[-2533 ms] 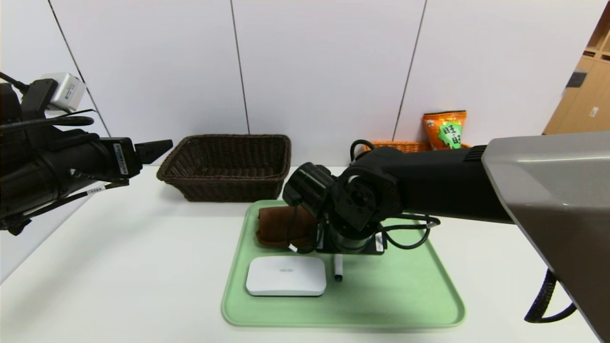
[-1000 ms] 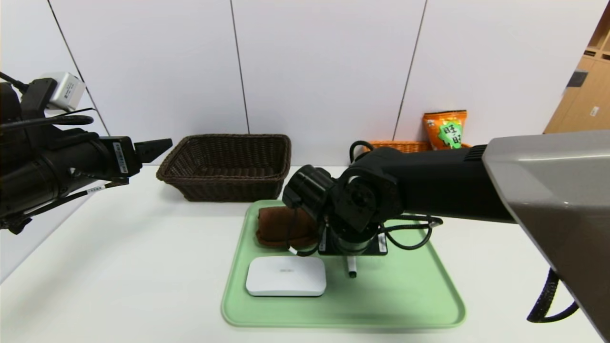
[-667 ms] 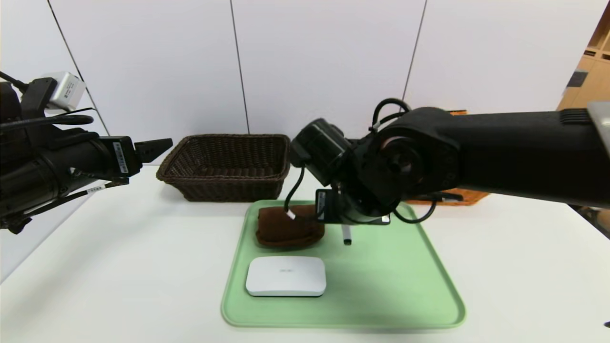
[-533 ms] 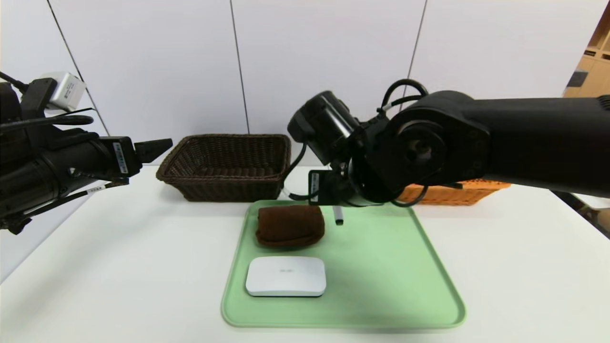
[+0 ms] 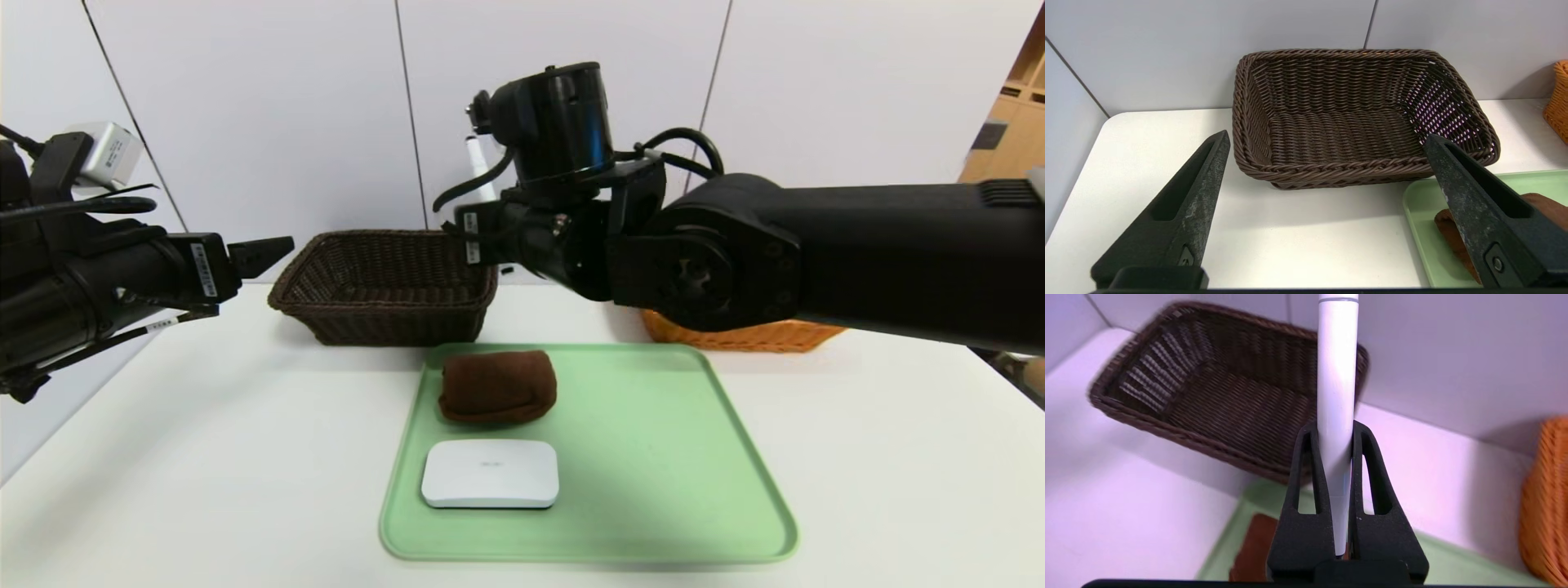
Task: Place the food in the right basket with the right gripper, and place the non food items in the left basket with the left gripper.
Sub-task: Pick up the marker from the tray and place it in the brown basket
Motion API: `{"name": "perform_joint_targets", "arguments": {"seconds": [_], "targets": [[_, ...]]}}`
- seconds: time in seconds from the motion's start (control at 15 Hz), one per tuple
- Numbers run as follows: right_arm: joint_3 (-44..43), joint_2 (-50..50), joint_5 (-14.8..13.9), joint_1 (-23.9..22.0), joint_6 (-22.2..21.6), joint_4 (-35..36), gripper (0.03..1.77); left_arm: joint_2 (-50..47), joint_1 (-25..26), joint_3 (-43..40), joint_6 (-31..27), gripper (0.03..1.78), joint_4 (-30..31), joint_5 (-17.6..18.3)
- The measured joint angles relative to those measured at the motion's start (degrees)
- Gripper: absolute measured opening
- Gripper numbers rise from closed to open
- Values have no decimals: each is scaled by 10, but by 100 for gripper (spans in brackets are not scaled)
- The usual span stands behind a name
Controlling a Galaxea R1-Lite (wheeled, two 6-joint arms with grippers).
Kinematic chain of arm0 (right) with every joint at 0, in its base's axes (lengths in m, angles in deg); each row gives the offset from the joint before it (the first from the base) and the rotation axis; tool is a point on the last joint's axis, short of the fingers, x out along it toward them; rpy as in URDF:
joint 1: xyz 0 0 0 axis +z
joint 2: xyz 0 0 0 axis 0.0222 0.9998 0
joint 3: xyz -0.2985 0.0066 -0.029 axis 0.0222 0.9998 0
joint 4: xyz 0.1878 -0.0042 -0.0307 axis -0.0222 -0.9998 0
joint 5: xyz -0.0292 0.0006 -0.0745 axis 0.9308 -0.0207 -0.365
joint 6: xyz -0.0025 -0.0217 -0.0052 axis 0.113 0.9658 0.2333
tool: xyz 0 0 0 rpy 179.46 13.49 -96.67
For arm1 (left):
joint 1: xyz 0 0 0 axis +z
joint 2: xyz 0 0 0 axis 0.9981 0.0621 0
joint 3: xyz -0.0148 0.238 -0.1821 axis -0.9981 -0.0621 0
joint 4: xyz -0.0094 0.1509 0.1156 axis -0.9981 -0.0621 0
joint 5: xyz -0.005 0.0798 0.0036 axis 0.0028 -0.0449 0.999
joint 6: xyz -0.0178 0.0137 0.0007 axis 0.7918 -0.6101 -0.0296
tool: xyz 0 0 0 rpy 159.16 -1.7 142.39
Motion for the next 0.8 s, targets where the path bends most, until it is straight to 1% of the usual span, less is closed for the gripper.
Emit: {"name": "perform_joint_targets", "arguments": {"seconds": [0.13,0.27,0.53,0.8], "targets": [[-4,21,38,-1,9,58,15,0,0,0,0,169,0,0],[-10,48,57,-4,25,132,15,0,0,0,1,169,0,0],[-35,110,77,-10,49,267,15,2,0,-1,2,169,0,0],[-40,176,78,-28,99,350,15,3,0,-4,3,169,0,1]]}}
